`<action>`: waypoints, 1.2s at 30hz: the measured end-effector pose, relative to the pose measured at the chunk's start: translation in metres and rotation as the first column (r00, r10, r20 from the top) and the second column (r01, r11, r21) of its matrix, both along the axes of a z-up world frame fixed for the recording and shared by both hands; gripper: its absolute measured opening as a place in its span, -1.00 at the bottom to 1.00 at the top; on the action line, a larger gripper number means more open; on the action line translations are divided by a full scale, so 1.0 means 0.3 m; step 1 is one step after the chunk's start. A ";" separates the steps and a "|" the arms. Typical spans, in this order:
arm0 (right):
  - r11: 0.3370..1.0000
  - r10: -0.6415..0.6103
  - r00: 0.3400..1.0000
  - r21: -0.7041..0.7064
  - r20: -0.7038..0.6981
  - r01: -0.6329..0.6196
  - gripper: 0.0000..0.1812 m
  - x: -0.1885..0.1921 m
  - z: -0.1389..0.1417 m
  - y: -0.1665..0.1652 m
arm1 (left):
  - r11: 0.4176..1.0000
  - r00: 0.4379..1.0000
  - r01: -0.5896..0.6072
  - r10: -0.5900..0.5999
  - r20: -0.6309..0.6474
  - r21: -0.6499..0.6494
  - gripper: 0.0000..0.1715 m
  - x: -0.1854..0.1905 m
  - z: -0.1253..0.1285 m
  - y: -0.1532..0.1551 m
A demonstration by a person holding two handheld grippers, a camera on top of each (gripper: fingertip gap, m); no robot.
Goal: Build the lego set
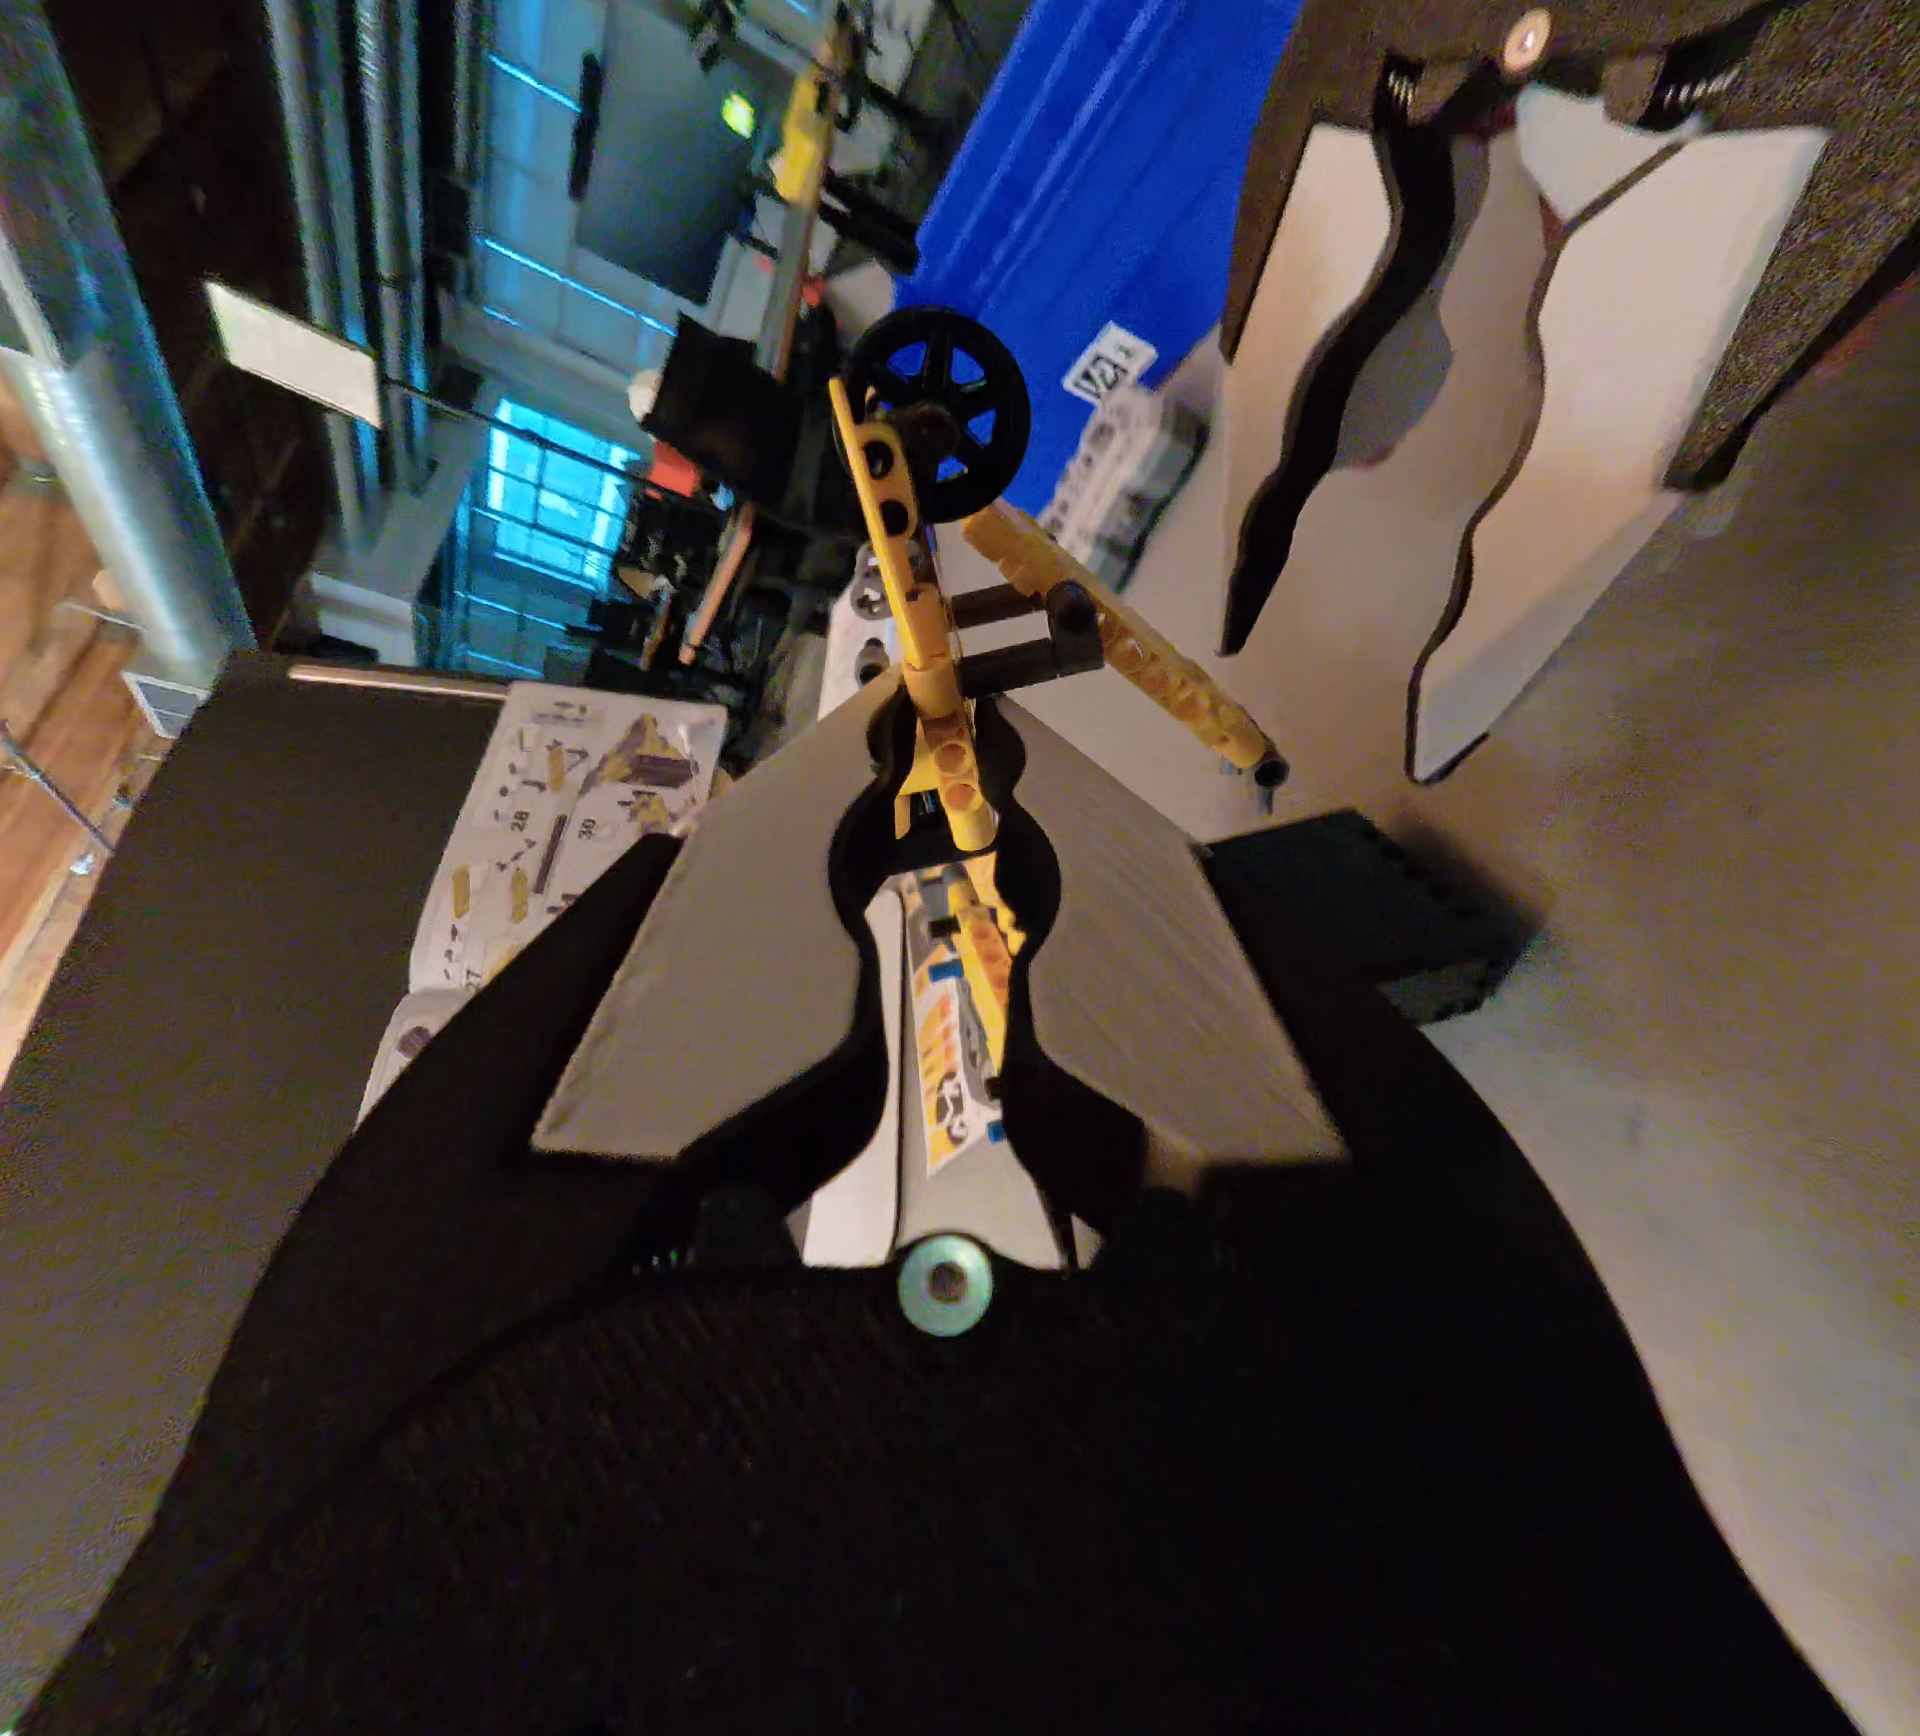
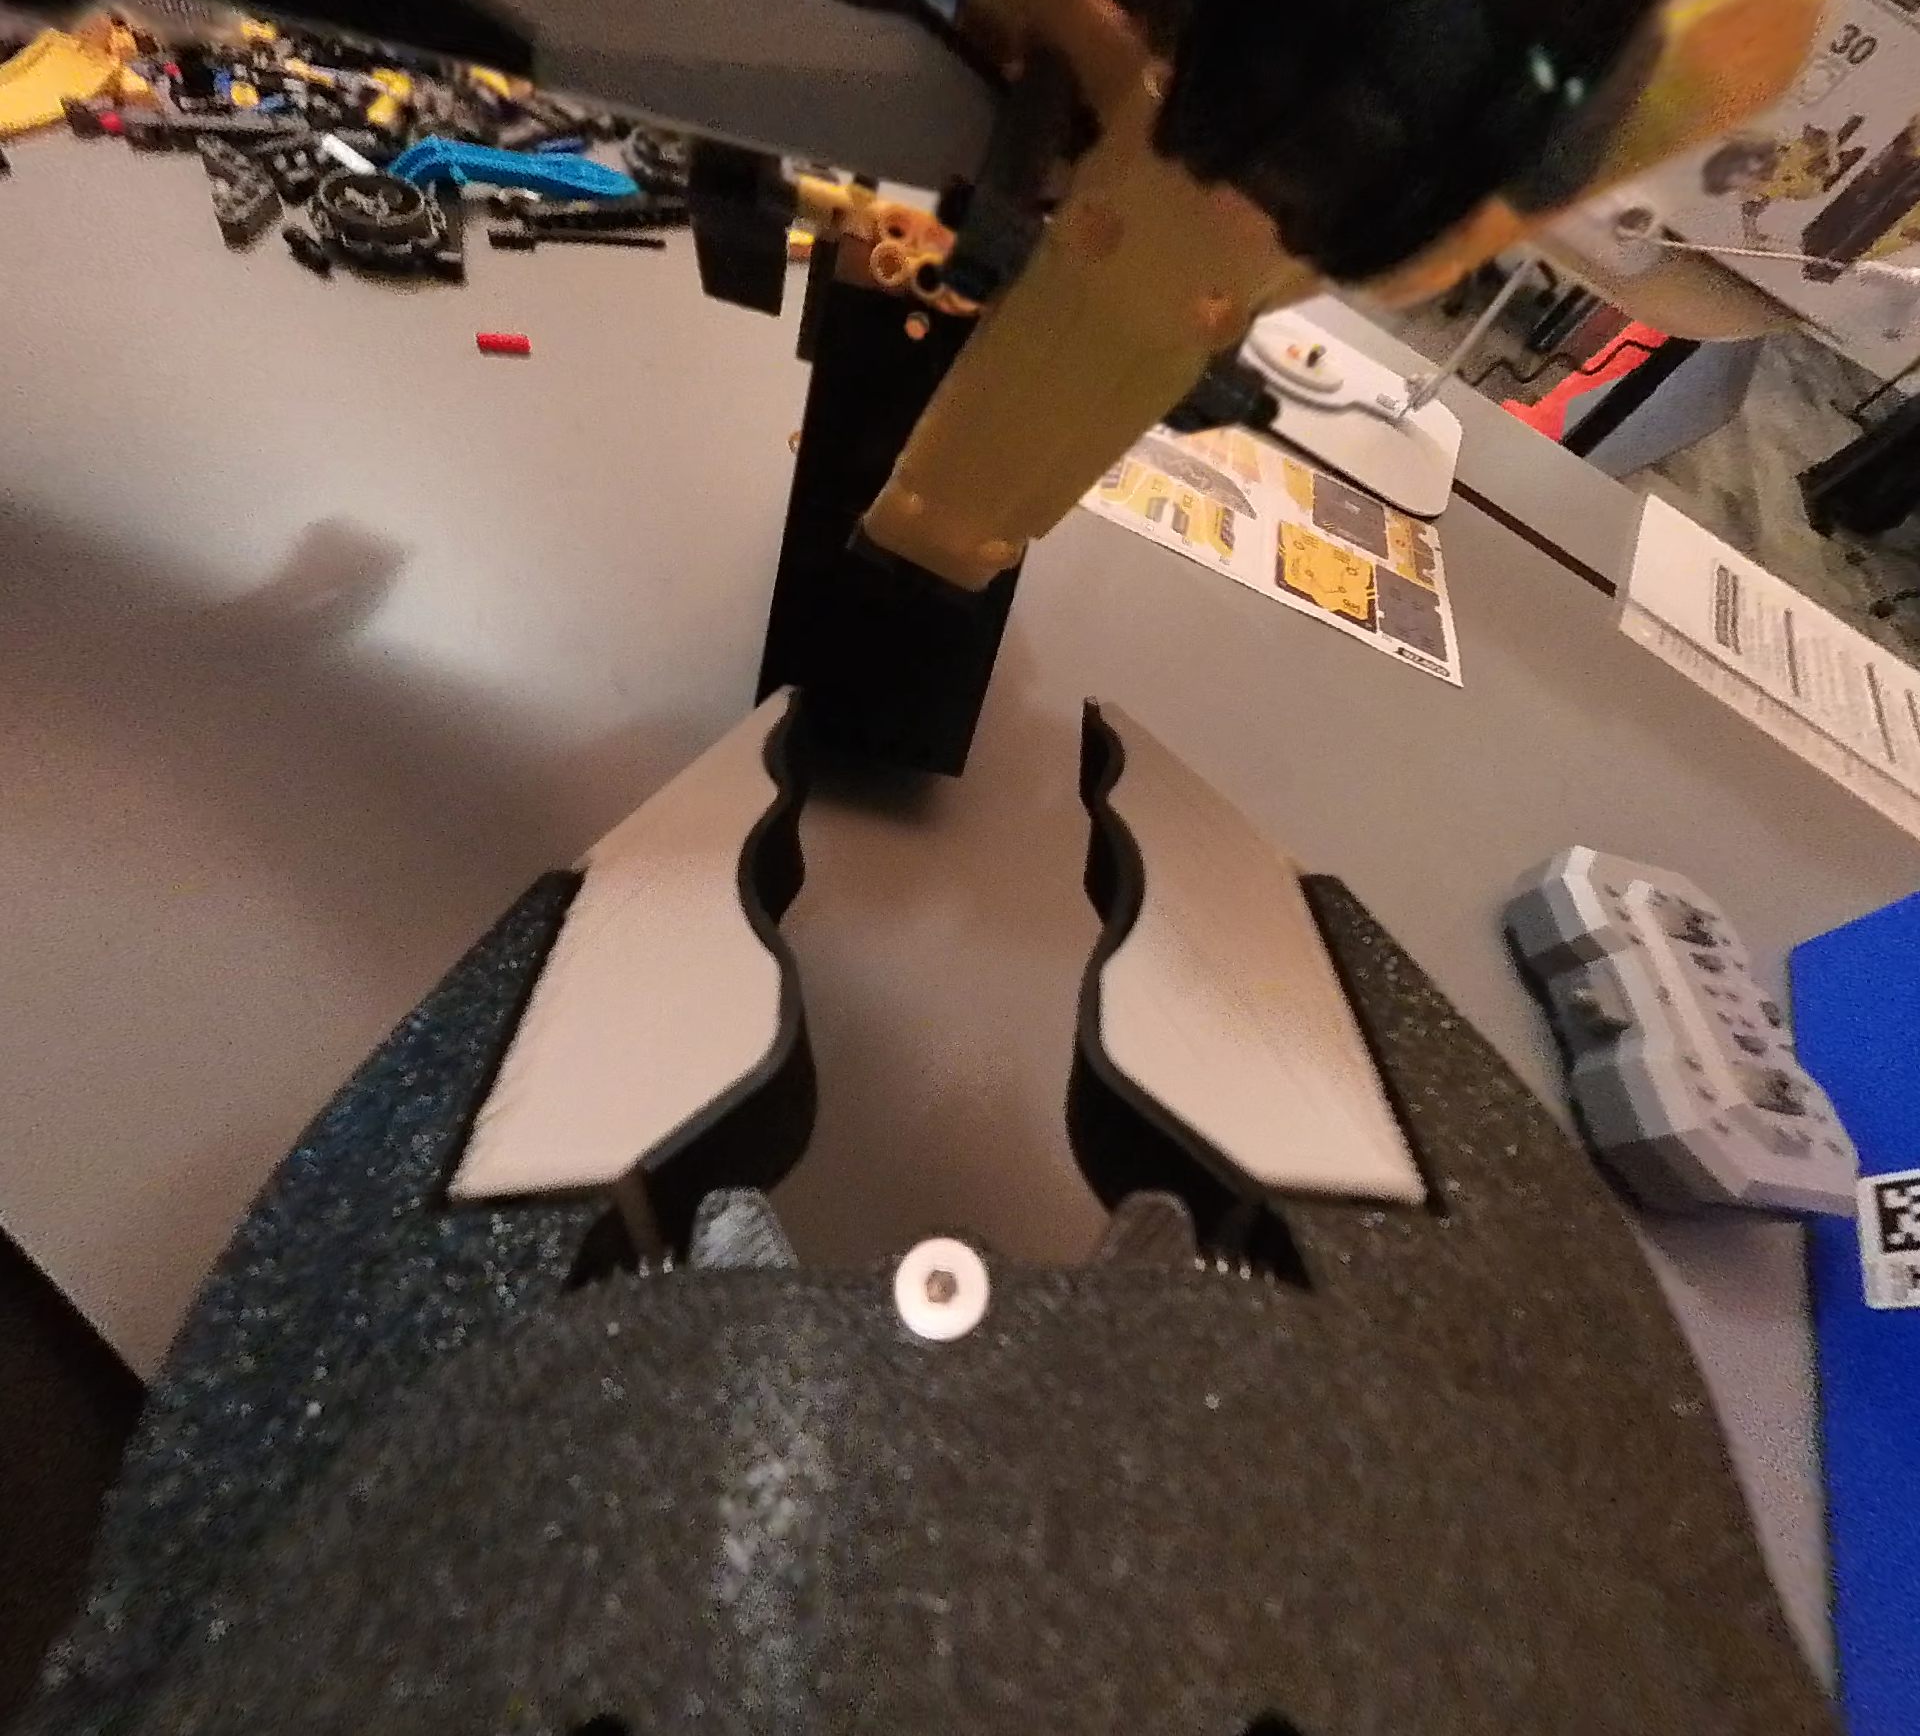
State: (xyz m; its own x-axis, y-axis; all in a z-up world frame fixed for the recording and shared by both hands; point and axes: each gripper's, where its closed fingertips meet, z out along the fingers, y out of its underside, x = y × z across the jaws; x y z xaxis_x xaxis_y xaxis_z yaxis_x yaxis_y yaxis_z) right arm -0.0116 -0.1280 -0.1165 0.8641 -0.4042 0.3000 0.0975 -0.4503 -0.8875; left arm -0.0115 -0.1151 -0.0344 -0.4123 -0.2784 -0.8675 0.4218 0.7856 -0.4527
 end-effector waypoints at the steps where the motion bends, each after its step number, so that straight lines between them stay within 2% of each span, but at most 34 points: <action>1: 1.000 -0.007 1.000 0.024 -0.017 0.008 -0.43 0.001 0.005 -0.001 | 1.000 1.000 0.006 -0.006 0.031 -0.020 -0.94 -0.010 0.005 -0.008; 5: 0.991 -0.001 0.992 0.134 -0.127 0.018 -0.49 -0.010 0.008 0.008 | 0.997 0.990 -0.035 0.026 0.137 0.068 -0.94 -0.034 -0.033 -0.029; 10: 0.986 0.000 0.991 0.163 -0.136 0.022 -0.59 -0.010 0.007 0.019 | 0.999 0.999 -0.028 0.027 0.033 0.028 -0.94 -0.017 -0.113 -0.021; 12: 0.990 0.012 0.993 0.142 -0.118 0.005 -0.68 -0.015 0.002 0.022 | 0.998 0.999 -0.043 0.042 0.034 0.038 -0.94 -0.006 -0.121 -0.013; 17: 0.998 0.013 0.991 0.055 -0.134 -0.005 -0.57 -0.008 -0.044 0.036 | 0.998 0.999 -0.040 0.039 0.017 0.052 -0.94 -0.005 -0.153 -0.022; 25: 1.000 -0.005 0.992 -0.022 -0.128 0.002 -0.62 0.014 -0.080 0.054 | 0.996 0.998 -0.060 0.060 -0.003 0.060 -0.94 0.010 -0.189 0.000; 32: 0.993 -0.029 0.994 -0.119 -0.110 0.015 -0.63 0.028 -0.124 0.046 | 0.970 0.986 -0.098 0.065 0.151 0.223 -0.94 0.013 -0.218 0.006; 36: 0.990 -0.032 0.995 -0.140 -0.096 0.019 -0.61 0.030 -0.132 0.045 | 0.969 0.987 -0.100 0.067 0.148 0.226 -0.94 0.019 -0.230 0.013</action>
